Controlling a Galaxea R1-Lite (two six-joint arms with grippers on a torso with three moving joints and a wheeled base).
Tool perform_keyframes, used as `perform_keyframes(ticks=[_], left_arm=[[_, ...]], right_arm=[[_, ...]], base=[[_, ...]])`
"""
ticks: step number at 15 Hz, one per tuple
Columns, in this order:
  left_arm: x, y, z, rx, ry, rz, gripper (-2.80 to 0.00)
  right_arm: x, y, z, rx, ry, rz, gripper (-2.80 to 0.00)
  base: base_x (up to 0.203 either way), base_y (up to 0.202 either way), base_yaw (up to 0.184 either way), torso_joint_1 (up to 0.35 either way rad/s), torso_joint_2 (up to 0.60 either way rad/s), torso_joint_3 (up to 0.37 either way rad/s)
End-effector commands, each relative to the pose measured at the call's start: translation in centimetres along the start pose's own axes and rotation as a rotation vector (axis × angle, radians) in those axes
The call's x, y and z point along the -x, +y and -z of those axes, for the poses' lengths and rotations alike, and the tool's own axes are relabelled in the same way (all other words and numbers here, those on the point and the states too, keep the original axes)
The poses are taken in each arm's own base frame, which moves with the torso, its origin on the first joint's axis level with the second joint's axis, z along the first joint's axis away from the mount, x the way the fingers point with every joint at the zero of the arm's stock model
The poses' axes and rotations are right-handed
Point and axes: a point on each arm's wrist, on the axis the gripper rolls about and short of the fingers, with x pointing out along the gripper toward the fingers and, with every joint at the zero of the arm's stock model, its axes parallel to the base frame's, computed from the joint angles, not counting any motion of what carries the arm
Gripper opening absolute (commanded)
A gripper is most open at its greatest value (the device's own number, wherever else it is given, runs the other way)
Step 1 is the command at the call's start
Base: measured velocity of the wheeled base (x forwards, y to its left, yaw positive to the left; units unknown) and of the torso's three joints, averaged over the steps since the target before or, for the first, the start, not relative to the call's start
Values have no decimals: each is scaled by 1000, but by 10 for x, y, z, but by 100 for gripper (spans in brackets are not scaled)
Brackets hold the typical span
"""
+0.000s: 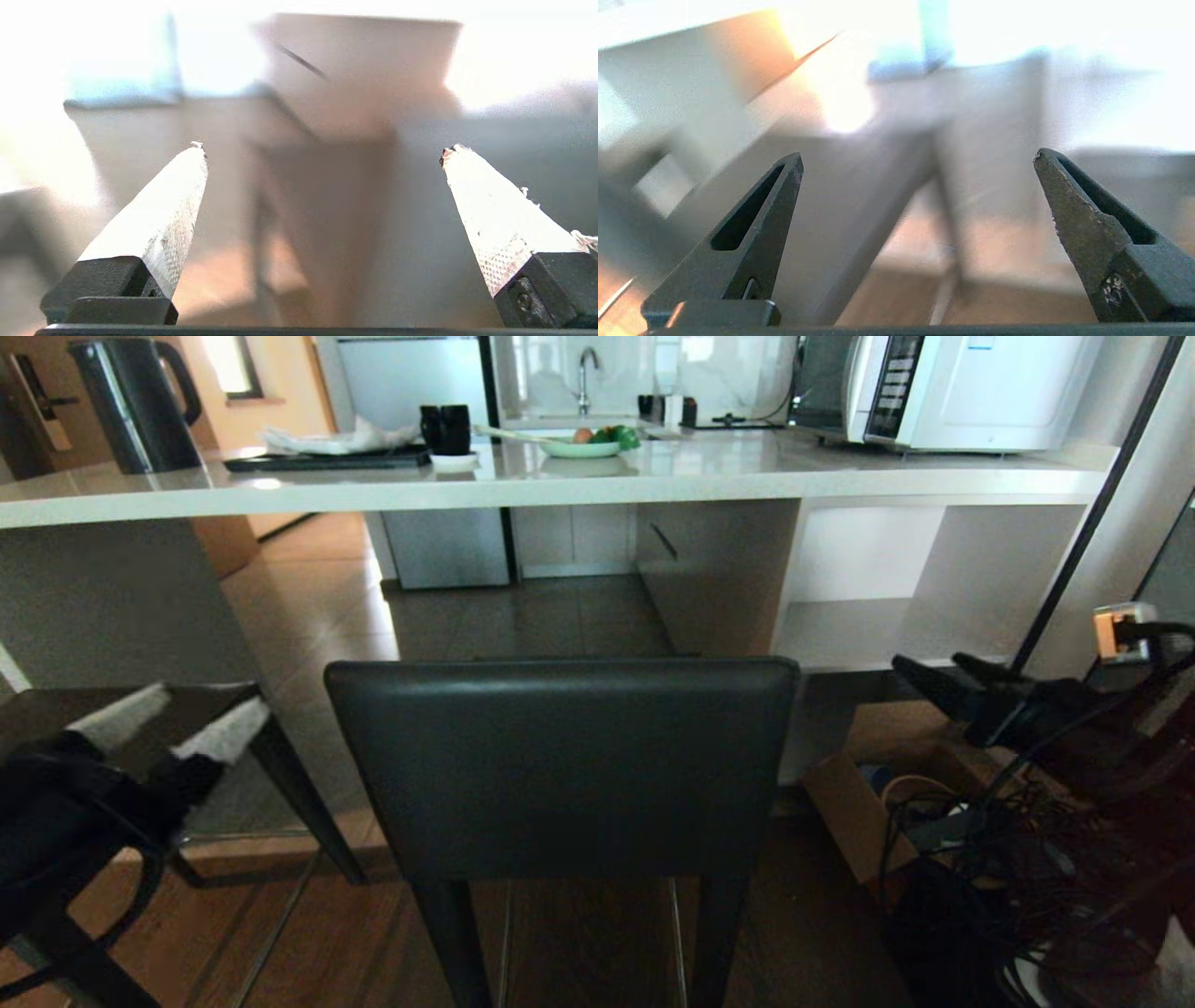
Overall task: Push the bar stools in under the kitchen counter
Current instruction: Push the gray chair back under the dining table
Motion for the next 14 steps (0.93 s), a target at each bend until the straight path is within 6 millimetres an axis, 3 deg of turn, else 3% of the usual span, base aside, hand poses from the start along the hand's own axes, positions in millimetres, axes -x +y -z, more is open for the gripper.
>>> perform_keyframes(ticks=[1, 5, 7, 10, 14], left_arm=[[15, -4, -34, -35, -107, -127, 0], [64, -29, -59, 22, 44, -227, 0], [99, -46, -63, 28, 58, -225, 0], [144, -68, -55, 25, 26, -95, 0], [176, -76, -39, 72, 103, 136, 0]], right_arm=[[27, 22, -53, 45, -139, 84, 0], [84, 57, -100, 50, -103, 235, 0], [114, 72, -108, 116, -122, 276, 0], [163, 94, -105, 143, -117, 296, 0], [227, 120, -87, 166, -125, 289, 0]], base=[[0, 0, 0, 0, 0, 0], [0, 0, 0, 0, 0, 0], [0, 0, 0, 0, 0, 0], [0, 0, 0, 0, 0, 0], [0, 0, 0, 0, 0, 0]])
